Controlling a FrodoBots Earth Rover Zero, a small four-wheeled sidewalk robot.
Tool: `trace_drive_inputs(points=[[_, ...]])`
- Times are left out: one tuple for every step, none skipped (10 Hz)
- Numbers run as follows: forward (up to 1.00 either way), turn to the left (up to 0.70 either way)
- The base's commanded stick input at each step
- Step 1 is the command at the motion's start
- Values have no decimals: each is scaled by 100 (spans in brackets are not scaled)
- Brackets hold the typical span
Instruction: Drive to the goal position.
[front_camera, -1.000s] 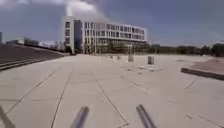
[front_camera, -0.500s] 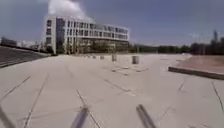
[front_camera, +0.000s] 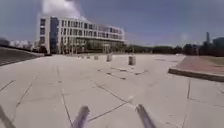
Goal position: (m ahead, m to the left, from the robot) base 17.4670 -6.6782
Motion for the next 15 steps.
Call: trace_drive_inputs(points=[[70, -35], [70, -35], [70, -35], [70, -35], [70, -35], [70, -35], [70, -35], [70, -35], [70, -35], [70, -35], [70, -17], [70, 0], [70, 0], [70, 0], [70, 0]])
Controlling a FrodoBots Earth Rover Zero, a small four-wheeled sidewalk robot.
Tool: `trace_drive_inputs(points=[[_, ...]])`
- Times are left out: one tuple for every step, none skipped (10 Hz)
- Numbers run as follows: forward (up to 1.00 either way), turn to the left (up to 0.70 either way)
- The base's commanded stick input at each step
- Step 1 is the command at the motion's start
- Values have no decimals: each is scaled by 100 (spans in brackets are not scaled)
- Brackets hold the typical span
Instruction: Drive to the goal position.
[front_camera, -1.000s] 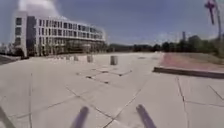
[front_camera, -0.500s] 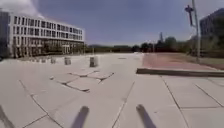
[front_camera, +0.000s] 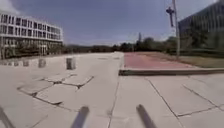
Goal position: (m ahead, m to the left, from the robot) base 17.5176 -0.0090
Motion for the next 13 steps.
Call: trace_drive_inputs(points=[[70, 0], [70, 0], [70, 0], [70, 0], [70, 0], [70, 0], [70, 0], [70, 0], [70, 0], [70, 0], [70, 0], [70, 0], [70, 0]])
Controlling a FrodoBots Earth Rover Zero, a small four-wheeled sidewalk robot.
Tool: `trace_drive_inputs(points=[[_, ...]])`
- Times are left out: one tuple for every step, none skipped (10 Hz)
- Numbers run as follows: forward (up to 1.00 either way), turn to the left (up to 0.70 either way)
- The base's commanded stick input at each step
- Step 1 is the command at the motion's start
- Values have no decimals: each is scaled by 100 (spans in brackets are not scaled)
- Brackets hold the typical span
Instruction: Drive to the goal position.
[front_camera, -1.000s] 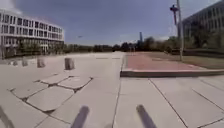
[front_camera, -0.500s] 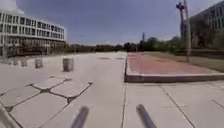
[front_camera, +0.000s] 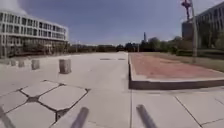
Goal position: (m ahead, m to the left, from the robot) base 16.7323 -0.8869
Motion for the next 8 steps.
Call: trace_drive_inputs(points=[[70, 0], [70, 0], [70, 0], [70, 0], [70, 0], [70, 0], [70, 0], [70, 0]])
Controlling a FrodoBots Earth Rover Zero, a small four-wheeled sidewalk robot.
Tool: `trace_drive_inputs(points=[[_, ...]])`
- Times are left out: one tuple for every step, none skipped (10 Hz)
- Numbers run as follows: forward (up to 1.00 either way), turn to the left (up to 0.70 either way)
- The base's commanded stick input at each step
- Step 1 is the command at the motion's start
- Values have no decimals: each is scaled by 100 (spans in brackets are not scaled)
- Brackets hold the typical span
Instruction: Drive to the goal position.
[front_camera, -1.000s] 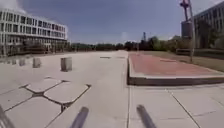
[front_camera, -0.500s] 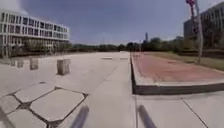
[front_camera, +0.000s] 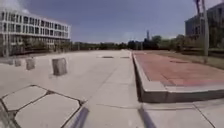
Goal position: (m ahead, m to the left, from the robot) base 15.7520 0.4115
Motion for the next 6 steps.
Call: trace_drive_inputs(points=[[70, 0], [70, 0], [70, 0], [70, 0], [70, 0], [70, 0]])
